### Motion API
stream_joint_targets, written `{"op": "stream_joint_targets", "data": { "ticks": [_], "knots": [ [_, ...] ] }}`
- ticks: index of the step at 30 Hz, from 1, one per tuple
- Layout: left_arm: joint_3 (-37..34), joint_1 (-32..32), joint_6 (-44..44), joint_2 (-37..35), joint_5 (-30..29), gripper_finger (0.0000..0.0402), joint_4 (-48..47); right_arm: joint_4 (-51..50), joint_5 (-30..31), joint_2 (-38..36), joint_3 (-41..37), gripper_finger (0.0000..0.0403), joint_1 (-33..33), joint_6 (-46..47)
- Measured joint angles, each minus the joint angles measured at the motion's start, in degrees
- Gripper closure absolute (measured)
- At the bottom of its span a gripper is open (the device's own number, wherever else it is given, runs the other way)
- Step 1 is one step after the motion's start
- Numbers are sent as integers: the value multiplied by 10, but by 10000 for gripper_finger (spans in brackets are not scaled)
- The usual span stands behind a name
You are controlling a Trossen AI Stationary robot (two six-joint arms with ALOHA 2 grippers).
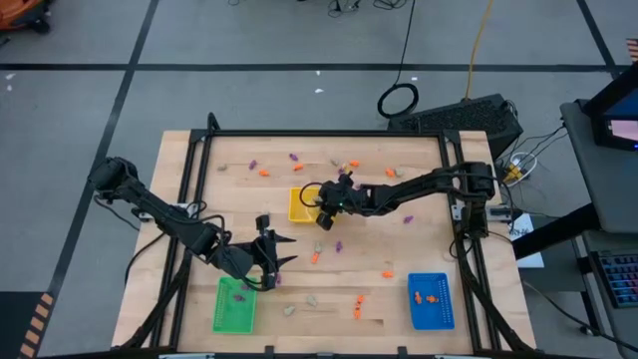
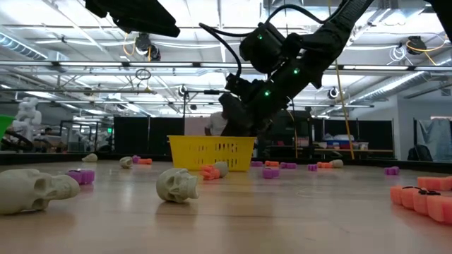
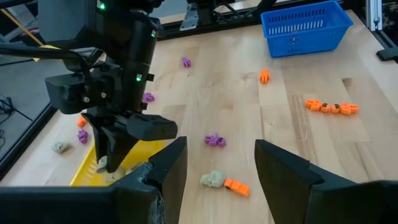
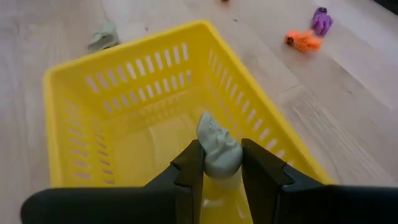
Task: Sort Halloween decoration
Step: Put the white skull toy in the yellow basket
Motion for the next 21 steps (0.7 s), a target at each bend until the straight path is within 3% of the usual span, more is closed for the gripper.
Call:
{"op": "stream_joint_targets", "data": {
  "ticks": [7,15,21],
  "knots": [
    [0,0,0,0,0,215,0,-3,-1,0,0,322,1,0],
    [0,0,0,0,0,215,0,-5,-1,-14,0,231,3,5],
    [0,0,0,0,-1,215,-4,-31,2,-79,-1,184,26,1]
  ]
}}
